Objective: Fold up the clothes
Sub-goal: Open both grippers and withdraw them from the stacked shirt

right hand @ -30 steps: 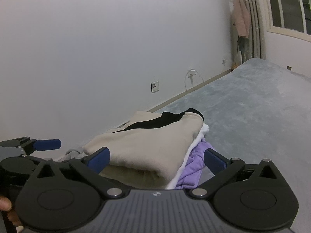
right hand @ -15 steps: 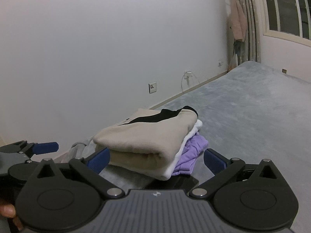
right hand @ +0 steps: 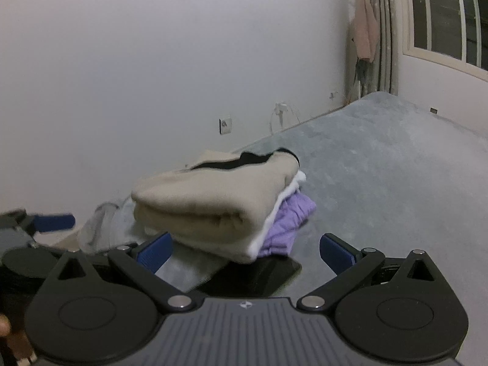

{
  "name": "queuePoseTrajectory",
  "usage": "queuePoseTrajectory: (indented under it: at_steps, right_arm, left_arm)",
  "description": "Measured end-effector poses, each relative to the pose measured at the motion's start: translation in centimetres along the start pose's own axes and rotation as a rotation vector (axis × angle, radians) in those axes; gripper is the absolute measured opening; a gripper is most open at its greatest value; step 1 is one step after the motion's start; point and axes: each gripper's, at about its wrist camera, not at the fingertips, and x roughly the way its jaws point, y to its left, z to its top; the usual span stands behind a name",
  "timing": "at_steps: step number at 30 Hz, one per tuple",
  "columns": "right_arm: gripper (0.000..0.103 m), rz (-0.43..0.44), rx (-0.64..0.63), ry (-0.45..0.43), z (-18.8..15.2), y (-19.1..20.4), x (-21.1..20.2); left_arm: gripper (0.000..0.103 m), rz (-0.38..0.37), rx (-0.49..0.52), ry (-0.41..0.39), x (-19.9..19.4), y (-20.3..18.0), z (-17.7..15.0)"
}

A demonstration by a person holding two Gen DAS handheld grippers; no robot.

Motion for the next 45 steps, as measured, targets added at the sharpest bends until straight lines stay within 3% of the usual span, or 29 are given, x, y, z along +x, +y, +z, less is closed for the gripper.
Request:
queuePoseTrajectory:
  at_steps: [4, 6, 9, 14, 26, 45]
  right_arm:
    - [0.103, 0.038, 0.091, -0.065, 0.6, -1.2, 2.7]
    - [0.103, 0.042, 0.118, -0.044, 0.3, -1.5, 4.4]
    - [0.103, 0.018, 0.049, 0.012, 0.3, -0.9, 5.6]
    - [0.103, 0.019, -0.031, -0.056, 0.0, -0.8, 4.1]
    - [0.103, -0.042, 0.003, 0.015, -0.8, -2.3, 5.3]
    - [0.103, -0.037, 0.008, 0.003, -1.1, -2.2, 4.8]
  left_arm:
    - [0.103, 0.023, -0.023, 0.027, 2.2, -0.2, 0.2]
    - [0.103, 0.042, -0.02, 0.039, 3.5, -0.2, 0.1]
    - [0.103, 0.069, -0.041, 0.06, 5.3, -0.1, 0.0]
    - [0.103, 0.059, -0.024, 0.07, 6.8, -1.0, 0.0]
    - [0.103, 0.038, 0.013, 0.086, 8.1, -2.1, -0.2]
    - [0.103, 0.036, 0.034, 0.079, 8.4, -2.8, 0.0]
